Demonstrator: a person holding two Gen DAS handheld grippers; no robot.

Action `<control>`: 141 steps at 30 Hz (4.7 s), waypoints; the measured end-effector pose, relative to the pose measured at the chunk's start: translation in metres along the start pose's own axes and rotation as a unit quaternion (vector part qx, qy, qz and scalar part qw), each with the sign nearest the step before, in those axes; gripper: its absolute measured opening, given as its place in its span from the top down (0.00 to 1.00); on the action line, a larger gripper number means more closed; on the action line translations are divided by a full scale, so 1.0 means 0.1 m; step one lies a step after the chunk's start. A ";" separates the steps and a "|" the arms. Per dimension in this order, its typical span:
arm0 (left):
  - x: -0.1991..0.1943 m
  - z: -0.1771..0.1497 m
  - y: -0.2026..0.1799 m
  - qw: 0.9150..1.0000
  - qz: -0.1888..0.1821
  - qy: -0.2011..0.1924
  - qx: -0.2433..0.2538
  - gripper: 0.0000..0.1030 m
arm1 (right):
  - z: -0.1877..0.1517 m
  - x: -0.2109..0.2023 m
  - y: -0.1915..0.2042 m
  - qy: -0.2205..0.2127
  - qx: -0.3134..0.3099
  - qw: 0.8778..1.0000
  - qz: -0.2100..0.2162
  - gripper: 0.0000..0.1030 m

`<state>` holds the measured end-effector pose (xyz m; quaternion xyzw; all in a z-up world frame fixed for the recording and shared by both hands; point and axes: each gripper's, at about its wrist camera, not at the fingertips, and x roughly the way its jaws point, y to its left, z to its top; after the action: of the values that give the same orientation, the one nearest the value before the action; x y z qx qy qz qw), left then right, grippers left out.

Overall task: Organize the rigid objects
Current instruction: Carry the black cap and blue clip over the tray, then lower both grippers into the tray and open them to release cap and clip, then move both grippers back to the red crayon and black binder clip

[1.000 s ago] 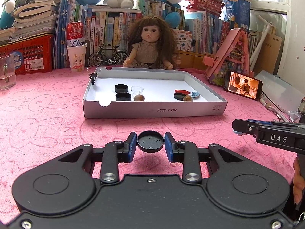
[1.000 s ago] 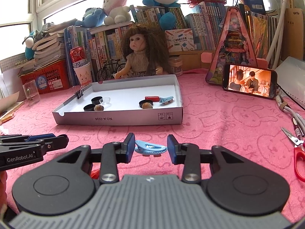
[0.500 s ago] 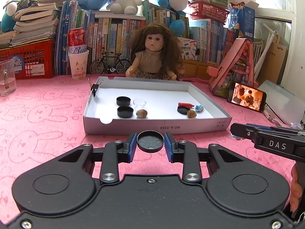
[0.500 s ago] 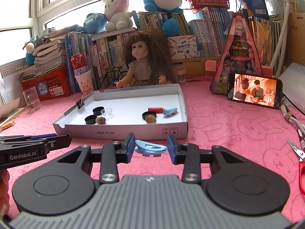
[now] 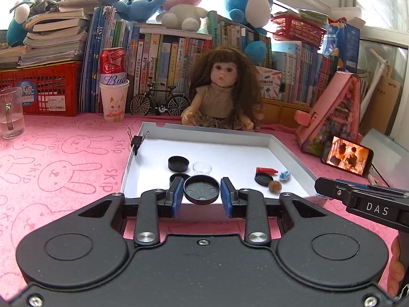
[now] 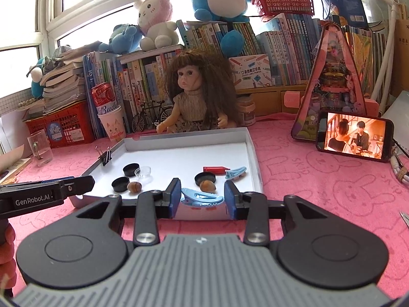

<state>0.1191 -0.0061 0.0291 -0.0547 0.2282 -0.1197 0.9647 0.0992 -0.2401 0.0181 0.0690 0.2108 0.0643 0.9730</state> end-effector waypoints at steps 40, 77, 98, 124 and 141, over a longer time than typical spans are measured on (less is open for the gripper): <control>1.99 0.77 0.40 0.991 0.021 0.129 -0.031 0.71 | 0.59 1.83 -0.34 0.142 0.076 0.987 0.011 0.59; 1.27 0.80 0.10 0.996 -0.006 0.086 0.030 0.27 | 0.67 1.11 -0.04 0.058 0.006 0.998 0.018 0.16; 0.09 0.19 -0.19 0.994 -0.042 0.060 0.077 0.23 | 0.24 0.01 -0.03 0.011 -0.048 0.997 0.060 0.01; -0.69 -0.63 -0.36 0.982 -0.086 0.086 0.144 0.23 | -0.51 -0.78 -0.15 0.013 -0.174 0.980 0.098 0.00; -0.56 -0.82 -0.60 0.975 -0.112 0.120 0.153 0.74 | -0.77 -0.71 -0.03 0.052 -0.233 0.963 0.127 0.00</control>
<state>0.0209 -0.0540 -0.0104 0.0830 0.3134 -0.2659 0.9078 0.0035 -0.2454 -0.0230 -0.1365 0.2299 0.2386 0.9336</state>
